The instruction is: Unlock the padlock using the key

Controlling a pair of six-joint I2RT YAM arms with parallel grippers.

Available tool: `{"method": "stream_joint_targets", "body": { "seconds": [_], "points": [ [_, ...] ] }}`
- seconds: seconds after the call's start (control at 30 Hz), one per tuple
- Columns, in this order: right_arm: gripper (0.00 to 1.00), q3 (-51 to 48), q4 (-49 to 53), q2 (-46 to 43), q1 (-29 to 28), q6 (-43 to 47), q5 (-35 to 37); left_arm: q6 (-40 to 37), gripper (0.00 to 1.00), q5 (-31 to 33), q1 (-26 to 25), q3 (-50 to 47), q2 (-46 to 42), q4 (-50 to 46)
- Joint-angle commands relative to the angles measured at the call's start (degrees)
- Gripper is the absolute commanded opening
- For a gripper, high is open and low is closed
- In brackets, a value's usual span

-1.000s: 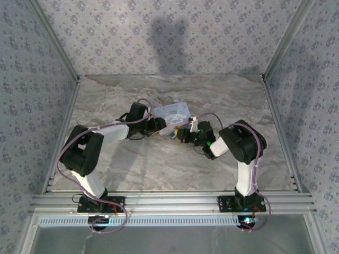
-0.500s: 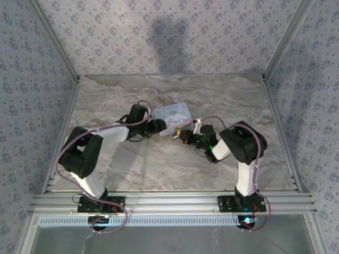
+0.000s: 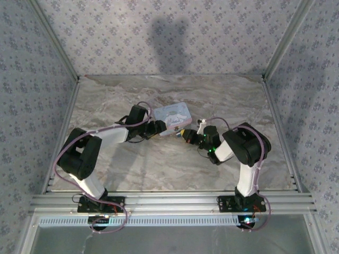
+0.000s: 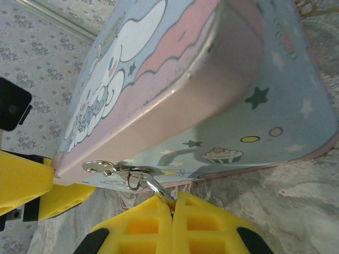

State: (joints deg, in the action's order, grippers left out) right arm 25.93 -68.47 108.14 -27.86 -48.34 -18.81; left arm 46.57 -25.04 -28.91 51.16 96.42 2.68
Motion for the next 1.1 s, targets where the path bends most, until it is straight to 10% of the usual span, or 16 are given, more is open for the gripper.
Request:
{"method": "stream_joint_targets", "body": {
  "seconds": [0.0, 0.37, 1.07],
  "points": [
    [0.0, -1.03, 1.45, -3.35, 0.81, 1.87, 1.77, -0.43, 0.68, 1.39, -0.09, -0.28, -3.35, -2.75],
    [0.0, -3.07, 19.3, -19.01, 1.56, 11.0, 2.94, -3.39, 0.8, 6.57, 2.62, -1.88, -13.84, -5.4],
    [0.0, 11.94, 97.85, -55.49, -5.69, 22.02, 11.4, -8.61, 0.96, 24.42, 7.64, -13.91, -38.87, -7.93]
  ]
}}
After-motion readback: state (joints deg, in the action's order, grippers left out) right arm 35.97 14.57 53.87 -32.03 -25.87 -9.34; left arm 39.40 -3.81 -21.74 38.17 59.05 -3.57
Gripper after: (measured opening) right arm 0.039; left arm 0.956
